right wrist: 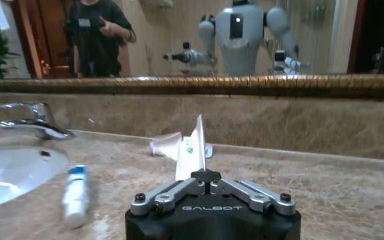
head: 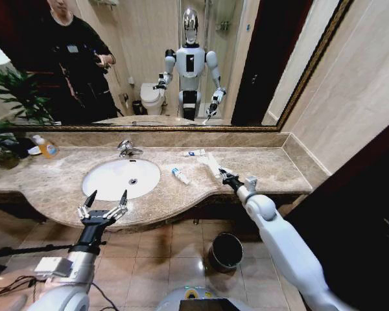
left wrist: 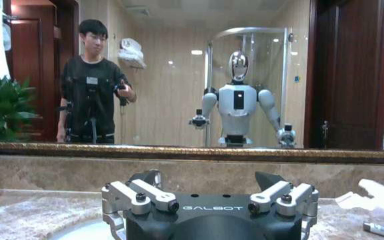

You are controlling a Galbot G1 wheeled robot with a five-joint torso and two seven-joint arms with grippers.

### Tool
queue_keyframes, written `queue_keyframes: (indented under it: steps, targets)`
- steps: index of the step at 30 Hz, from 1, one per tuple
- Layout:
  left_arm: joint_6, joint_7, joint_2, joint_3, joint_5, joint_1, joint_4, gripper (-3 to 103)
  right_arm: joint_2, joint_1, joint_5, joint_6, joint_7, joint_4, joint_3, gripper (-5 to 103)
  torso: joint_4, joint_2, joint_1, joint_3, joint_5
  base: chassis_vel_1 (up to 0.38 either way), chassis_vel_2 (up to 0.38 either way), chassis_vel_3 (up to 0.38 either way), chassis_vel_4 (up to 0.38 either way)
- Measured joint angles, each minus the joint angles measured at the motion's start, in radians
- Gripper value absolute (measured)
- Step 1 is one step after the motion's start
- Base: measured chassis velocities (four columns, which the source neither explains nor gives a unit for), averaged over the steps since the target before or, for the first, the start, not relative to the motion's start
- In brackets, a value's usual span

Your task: Pick up the trash from the sink and place it in the trash bin.

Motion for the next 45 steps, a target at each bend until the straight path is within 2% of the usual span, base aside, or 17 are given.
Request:
queue_keyframes:
  steps: [2,4,6,8,13,16,18,21,22,25,28,31,32,36,37,40,45]
  targets:
    - [0.000,0.000,0.000,0.000,0.000,0.000,0.000,100,-0.004,-0.025,0.000,0.000,0.002,0.028,0.011,0,0.0002,0.000,0.000,0.000,0.0003,0.000,0.000,0.000,0.000]
    - [0.000,0.000,0.000,0.000,0.000,0.000,0.000,100,-0.009,-0.138,-0.003,0.015,0.012,0.111,0.055,0,0.0002,0.000,0.000,0.000,0.0001,0.000,0.000,0.000,0.000]
    - [0.000,-0.001,0.000,0.000,0.000,0.000,0.000,100,-0.008,-0.172,-0.007,0.020,0.012,0.132,0.072,0,0.0001,0.000,0.000,0.000,0.0002,0.000,0.000,0.000,0.000]
    - [0.000,0.000,0.000,0.000,0.000,0.000,0.000,100,0.005,-0.288,-0.024,0.040,0.011,0.192,0.121,0,0.0001,0.000,0.000,0.000,0.0002,0.000,0.000,0.000,0.000]
    - [0.000,0.000,0.000,0.000,0.000,0.000,0.000,100,0.030,-0.418,-0.049,0.081,-0.007,0.232,0.184,0,0.0003,0.000,0.000,0.000,0.0000,0.000,0.000,0.000,0.000]
    - [0.000,0.000,0.000,0.000,0.000,0.000,0.000,100,0.066,-0.578,-0.066,0.147,-0.049,0.235,0.252,0,0.0001,0.000,0.000,0.000,0.0000,0.000,0.000,0.000,0.000]
    - [0.000,-0.001,0.000,0.000,0.000,0.000,0.000,100,0.077,-0.621,-0.069,0.168,-0.060,0.232,0.265,0,0.0002,0.000,0.000,0.000,-0.0001,0.000,0.000,0.000,0.000]
    - [0.000,-0.001,0.000,0.000,0.000,0.000,0.000,100,0.112,-0.715,-0.094,0.259,-0.097,0.177,0.283,0,0.0001,0.000,0.000,0.000,-0.0002,0.000,0.000,0.000,0.000]
    - [0.000,-0.001,0.000,0.000,0.000,0.000,0.000,100,0.112,-0.715,-0.094,0.259,-0.097,0.177,0.283,0,0.0001,0.000,0.000,0.000,-0.0002,0.000,0.000,0.000,0.000]
    - [0.000,-0.001,0.000,0.000,0.000,0.000,0.000,100,0.131,-0.730,-0.118,0.330,-0.113,0.074,0.279,0,0.0001,0.000,0.000,0.000,-0.0003,0.000,0.000,0.000,0.000]
    - [0.000,-0.001,0.000,0.000,0.000,0.000,0.000,100,0.143,-0.700,-0.142,0.345,-0.116,-0.016,0.259,0,0.0001,0.000,0.000,0.000,0.0000,0.000,0.000,0.000,0.000]
    - [0.000,0.000,0.000,0.000,0.000,0.000,0.000,100,0.178,-0.607,-0.200,0.362,-0.121,-0.199,0.227,0,0.0003,0.000,0.000,0.000,0.0002,0.000,0.000,0.000,0.000]
    - [0.000,0.000,0.000,0.000,0.000,0.000,0.000,100,0.178,-0.607,-0.200,0.362,-0.121,-0.199,0.227,0,0.0003,0.000,0.000,0.000,0.0002,0.000,0.000,0.000,0.000]
    - [0.000,-0.001,0.000,0.000,0.000,0.000,0.000,100,0.230,-0.483,-0.254,0.374,-0.131,-0.418,0.197,0,0.0004,0.000,0.000,0.000,-0.0001,0.000,0.000,0.000,0.000]
    - [0.000,-0.001,0.000,0.000,0.000,0.000,0.000,100,0.230,-0.483,-0.254,0.374,-0.131,-0.418,0.197,0,0.0004,0.000,0.000,0.000,-0.0001,0.000,0.000,0.000,0.000]
    - [0.000,0.000,0.000,0.000,0.000,0.000,0.000,100,0.270,-0.402,-0.308,0.411,-0.134,-0.591,0.192,0,0.0004,0.000,0.000,0.000,-0.0002,0.000,0.000,0.000,0.000]
    - [0.000,-0.001,0.000,0.000,0.000,0.000,0.000,100,0.292,-0.339,-0.340,0.444,-0.129,-0.726,0.191,0,0.0004,0.000,0.000,0.000,-0.0001,0.000,0.000,0.000,0.000]
